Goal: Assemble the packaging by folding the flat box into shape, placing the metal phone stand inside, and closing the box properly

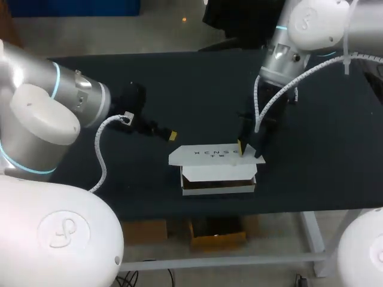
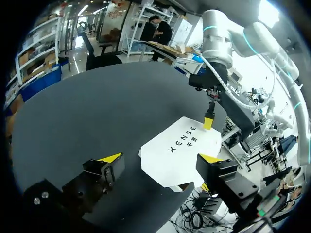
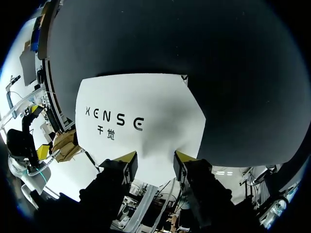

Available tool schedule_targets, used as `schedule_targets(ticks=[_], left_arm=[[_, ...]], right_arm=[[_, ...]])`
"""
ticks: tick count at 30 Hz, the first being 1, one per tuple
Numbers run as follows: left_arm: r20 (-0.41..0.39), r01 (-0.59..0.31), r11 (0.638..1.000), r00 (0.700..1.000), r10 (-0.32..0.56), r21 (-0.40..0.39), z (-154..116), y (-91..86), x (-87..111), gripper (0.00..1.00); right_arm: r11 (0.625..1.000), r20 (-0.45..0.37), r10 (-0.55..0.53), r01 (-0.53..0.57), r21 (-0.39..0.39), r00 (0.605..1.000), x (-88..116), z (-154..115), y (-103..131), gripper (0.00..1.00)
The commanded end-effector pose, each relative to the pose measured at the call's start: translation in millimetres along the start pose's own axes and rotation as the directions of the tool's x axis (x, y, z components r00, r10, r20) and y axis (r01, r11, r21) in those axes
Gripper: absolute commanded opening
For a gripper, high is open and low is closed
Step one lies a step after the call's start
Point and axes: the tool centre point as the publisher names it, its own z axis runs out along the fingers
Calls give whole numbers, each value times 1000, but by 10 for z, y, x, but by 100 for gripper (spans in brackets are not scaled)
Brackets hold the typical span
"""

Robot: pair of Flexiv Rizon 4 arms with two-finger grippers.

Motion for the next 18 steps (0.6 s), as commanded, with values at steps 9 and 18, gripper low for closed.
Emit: schedule_targets(ticks=[9, 18], left_arm=[[647, 262, 963, 744, -166, -55, 108, 43, 207, 100], [647, 262, 963, 744, -166, -55, 108, 43, 207, 100]], right_arm=[[997, -29, -13, 11, -72, 999, -92, 117, -89, 47], [994, -9, -12, 11, -109, 1000, -73, 109, -74, 47]])
